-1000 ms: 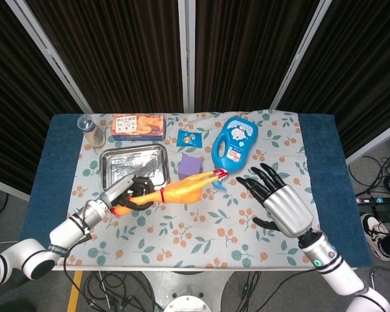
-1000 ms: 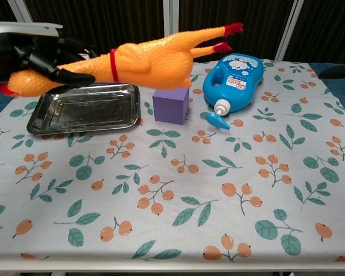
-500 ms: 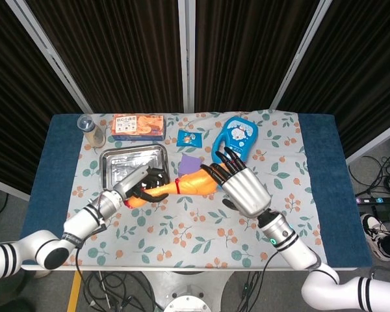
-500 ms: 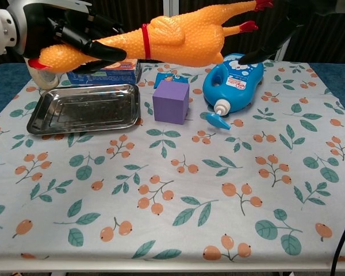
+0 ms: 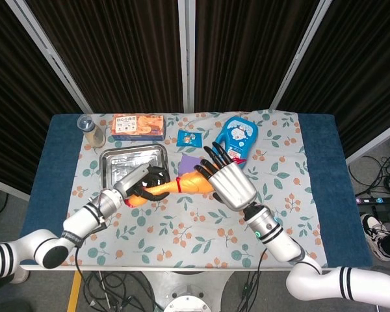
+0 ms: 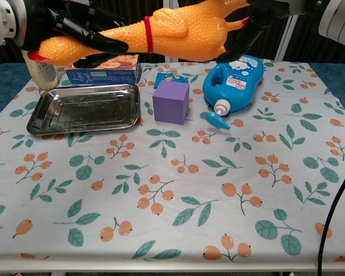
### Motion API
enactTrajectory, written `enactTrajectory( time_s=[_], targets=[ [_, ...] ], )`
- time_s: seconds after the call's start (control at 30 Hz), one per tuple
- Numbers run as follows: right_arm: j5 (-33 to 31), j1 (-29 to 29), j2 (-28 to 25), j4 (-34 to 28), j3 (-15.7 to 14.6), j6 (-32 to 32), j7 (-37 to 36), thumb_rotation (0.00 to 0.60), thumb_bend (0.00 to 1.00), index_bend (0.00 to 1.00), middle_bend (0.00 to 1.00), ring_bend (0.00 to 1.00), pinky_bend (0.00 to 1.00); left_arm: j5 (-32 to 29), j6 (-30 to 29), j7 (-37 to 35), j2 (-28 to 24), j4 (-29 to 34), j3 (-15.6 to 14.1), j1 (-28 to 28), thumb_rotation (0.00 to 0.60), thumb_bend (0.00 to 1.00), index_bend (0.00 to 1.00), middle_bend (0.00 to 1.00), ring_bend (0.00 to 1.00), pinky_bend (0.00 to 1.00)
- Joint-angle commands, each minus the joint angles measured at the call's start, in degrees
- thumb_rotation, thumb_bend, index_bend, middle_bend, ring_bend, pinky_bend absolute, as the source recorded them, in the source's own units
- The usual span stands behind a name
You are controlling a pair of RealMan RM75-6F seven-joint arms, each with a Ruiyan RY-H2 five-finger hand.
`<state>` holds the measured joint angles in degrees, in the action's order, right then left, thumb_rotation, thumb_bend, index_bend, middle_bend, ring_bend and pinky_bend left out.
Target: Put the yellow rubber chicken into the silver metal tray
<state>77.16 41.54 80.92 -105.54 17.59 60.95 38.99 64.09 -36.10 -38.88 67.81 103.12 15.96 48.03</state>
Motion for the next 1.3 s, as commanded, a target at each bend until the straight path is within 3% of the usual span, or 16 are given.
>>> enactTrajectory(
  time_s=[0.03,0.17,0.37,0.57,0.7,0.97,1.03,1.13,1.23,1.3],
  targets=[
    [-0.8,0.6,0.3,0.1,0.0,0.1,0.1,0.6,0.0,0.3,0.32,0.08,0.06,-0.2,0.3,0.1,-0.1,-0.1,0.3,0.0,0.6,0.71,0.77,0.83,0.76,0.84],
    [-1.6,1.5,1.1,0.5,0.1,0.6,0.0,0.6,0.06,0.41,0.4,0.16,0.08,-0.4,0.8,0.5,-0.1,0.1,0.5,-0.1,0.6,0.71,0.77,0.83,0.76,0.84],
    [-1.7,2.9,2.8,1.8,0.3,1.8,0.1,0.6,0.19,0.73,0.68,0.42,0.2,-0.3,0.5,1.6,-0.3,0.7,0.7,-0.4,0.6,0.71,0.77,0.83,0.76,0.84],
    [-2.0,3.5,3.2,1.5,-1.1,2.0,1.3,0.6,0.43,0.92,0.87,0.63,0.25,-0.1,-0.2,3.2,-0.4,1.2,0.7,-0.8,0.6,0.71,0.77,0.83,0.76,0.84],
    [-2.7,3.6,2.4,0.1,-2.7,1.2,2.1,0.6,0.59,0.99,0.93,0.69,0.27,-0.6,-0.8,4.3,-0.1,1.5,0.6,-1.0,0.6,0.71,0.77,0.83,0.76,0.84],
    [-2.7,3.8,2.0,-0.6,-4.1,1.1,1.9,0.6,0.8,1.0,0.97,0.73,0.31,-1.3,-0.9,5.7,0.5,1.6,0.8,-0.9,0.6,0.71,0.77,0.83,0.76,0.84],
    [-2.3,3.8,2.1,-0.3,-4.0,1.7,0.9,0.6,0.75,1.0,0.97,0.73,0.31,-1.3,-1.0,6.0,0.6,1.7,0.8,-1.0,0.6,0.71,0.77,0.83,0.76,0.84],
    [-1.5,3.4,2.1,0.3,-3.2,3.5,-1.0,0.6,0.57,0.94,0.9,0.66,0.28,-1.3,-1.4,6.5,0.6,1.7,0.6,-1.3,0.6,0.71,0.77,0.83,0.76,0.84],
    [0.1,2.9,2.5,1.3,-2.6,6.0,-2.3,0.6,0.33,0.7,0.72,0.49,0.25,-1.4,-1.6,6.8,0.8,1.6,0.5,-1.5,0.6,0.71,0.77,0.83,0.76,0.84],
    [0.0,2.7,2.5,1.2,-2.4,6.6,-2.8,0.6,0.14,0.42,0.52,0.33,0.23,-1.6,-1.6,6.8,0.9,1.7,0.6,-1.6,0.6,0.71,0.77,0.83,0.76,0.84]
  ],
)
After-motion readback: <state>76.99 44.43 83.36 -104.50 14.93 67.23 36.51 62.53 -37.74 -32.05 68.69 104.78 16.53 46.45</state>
